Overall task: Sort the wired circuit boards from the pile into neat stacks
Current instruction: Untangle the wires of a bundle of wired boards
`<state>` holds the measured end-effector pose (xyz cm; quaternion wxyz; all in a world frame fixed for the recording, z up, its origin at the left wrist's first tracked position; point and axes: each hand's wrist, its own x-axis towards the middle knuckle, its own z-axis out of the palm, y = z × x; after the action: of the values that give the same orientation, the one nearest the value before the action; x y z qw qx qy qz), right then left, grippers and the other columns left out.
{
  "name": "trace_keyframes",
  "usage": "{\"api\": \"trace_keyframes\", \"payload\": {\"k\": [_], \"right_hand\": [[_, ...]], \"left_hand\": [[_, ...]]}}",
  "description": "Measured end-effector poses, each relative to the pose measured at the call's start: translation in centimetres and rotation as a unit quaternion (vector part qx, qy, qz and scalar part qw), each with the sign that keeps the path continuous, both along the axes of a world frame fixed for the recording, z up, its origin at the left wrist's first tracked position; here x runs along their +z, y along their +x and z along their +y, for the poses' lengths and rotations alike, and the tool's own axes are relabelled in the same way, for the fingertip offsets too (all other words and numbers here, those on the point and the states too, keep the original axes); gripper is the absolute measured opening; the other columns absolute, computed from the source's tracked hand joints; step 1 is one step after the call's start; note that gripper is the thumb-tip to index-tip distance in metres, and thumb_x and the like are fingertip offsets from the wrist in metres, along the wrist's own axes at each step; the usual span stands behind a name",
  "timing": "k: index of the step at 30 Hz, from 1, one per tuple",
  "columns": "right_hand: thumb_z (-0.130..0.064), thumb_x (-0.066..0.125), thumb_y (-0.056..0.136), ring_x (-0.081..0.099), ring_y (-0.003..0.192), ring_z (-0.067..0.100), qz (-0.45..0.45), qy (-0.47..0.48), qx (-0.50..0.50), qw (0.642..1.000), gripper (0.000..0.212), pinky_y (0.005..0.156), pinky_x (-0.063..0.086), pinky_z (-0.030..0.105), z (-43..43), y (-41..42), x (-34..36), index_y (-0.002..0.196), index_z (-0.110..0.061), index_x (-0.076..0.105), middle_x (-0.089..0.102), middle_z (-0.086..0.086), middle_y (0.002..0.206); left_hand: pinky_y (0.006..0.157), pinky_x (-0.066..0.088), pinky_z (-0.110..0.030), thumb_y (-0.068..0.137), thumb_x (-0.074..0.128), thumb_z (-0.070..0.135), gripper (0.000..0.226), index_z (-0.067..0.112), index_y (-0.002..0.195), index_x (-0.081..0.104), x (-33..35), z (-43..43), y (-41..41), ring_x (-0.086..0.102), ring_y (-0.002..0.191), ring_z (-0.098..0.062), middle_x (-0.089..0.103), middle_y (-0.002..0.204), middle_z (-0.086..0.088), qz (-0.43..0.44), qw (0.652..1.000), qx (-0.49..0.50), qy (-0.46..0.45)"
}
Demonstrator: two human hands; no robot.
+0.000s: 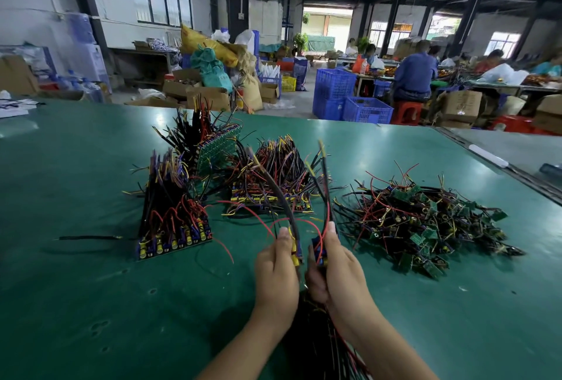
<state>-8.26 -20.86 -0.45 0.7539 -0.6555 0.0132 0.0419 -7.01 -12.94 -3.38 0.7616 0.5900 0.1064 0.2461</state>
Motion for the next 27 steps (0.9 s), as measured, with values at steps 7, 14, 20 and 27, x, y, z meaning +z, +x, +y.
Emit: {"api": "trace_keyframes", "payload": {"k": [7,14,20,27], "right_hand": [[-0.047,0.034,0.099,0.022,0.038,0.011,0.065,0.189,0.05,0.979,0.046,0.036,0.018,0.018,-1.3,0.0,0.3,0.074,-0.014,0.055,0.034,0.0,0.053],[-0.038,0.058,0.081,0.029,0.042,0.009,0.039,0.216,0.04,0.975,0.032,0.036,0.024,0.019,-2.2,0.5,0.5,0.097,-0.012,0.063,0.046,-0.001,0.06],[-0.018,0.056,0.094,0.051,0.044,0.013,0.037,0.186,0.024,0.982,0.011,0.041,0.042,0.022,-2.2,0.8,0.0,0.097,-0.009,0.06,0.067,0.008,0.069],[-0.016,0.05,0.1,0.062,0.058,0.016,-0.057,0.095,0.05,0.993,0.015,0.052,0.049,0.025,-2.0,0.5,-0.3,0.102,-0.013,0.064,0.074,0.007,0.087]], "left_hand": [[0.058,0.034,-0.036,0.1,0.038,0.045,0.054,0.018,0.054,0.05,-1.1,5.0,1.3,0.056,0.067,-0.035,0.061,0.059,-0.007,0.141,0.942,0.068,0.298],[0.047,0.031,-0.025,0.096,0.035,0.056,0.051,0.019,0.067,0.055,-1.4,7.1,1.4,0.052,0.057,-0.016,0.055,0.062,0.006,0.284,0.779,0.061,0.556],[0.053,0.037,-0.028,0.091,0.041,0.061,0.043,0.02,0.082,0.05,-1.2,7.6,1.2,0.054,0.068,-0.021,0.052,0.072,0.005,0.296,0.729,0.06,0.614],[0.052,0.035,-0.031,0.088,0.057,0.04,0.024,0.023,0.081,0.043,0.0,6.7,-0.1,0.05,0.063,-0.016,0.05,0.075,0.008,0.016,0.844,0.078,0.531]]}}
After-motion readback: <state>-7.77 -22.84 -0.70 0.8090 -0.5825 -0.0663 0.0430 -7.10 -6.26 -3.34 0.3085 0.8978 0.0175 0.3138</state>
